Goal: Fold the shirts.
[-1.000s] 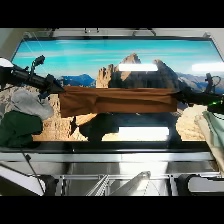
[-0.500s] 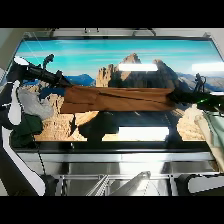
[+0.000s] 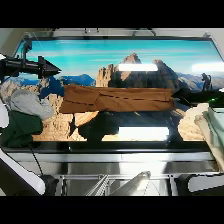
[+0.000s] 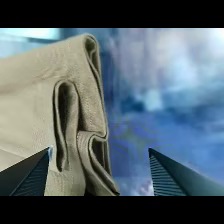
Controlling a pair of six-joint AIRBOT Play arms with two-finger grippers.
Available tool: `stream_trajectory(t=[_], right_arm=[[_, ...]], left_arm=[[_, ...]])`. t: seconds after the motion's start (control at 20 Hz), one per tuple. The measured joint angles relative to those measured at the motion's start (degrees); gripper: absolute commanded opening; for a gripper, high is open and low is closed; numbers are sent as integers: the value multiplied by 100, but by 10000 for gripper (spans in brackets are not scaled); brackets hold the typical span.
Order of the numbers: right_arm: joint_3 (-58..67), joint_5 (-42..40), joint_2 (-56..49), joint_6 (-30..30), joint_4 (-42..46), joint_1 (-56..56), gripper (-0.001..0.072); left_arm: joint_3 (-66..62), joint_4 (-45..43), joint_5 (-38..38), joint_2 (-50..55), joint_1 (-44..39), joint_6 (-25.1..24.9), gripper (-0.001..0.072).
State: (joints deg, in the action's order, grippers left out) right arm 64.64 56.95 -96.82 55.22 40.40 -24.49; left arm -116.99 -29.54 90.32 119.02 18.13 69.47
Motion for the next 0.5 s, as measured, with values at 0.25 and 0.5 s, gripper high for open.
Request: stream_trajectory(t=[0.25, 0.5], right_arm=[[33, 201, -363, -96, -621, 310, 478], [79, 249, -573, -229, -946, 697, 19]], left_arm=[[66, 76, 52, -94, -424, 31, -8], [557, -326, -656, -105, -1631, 44, -8]])
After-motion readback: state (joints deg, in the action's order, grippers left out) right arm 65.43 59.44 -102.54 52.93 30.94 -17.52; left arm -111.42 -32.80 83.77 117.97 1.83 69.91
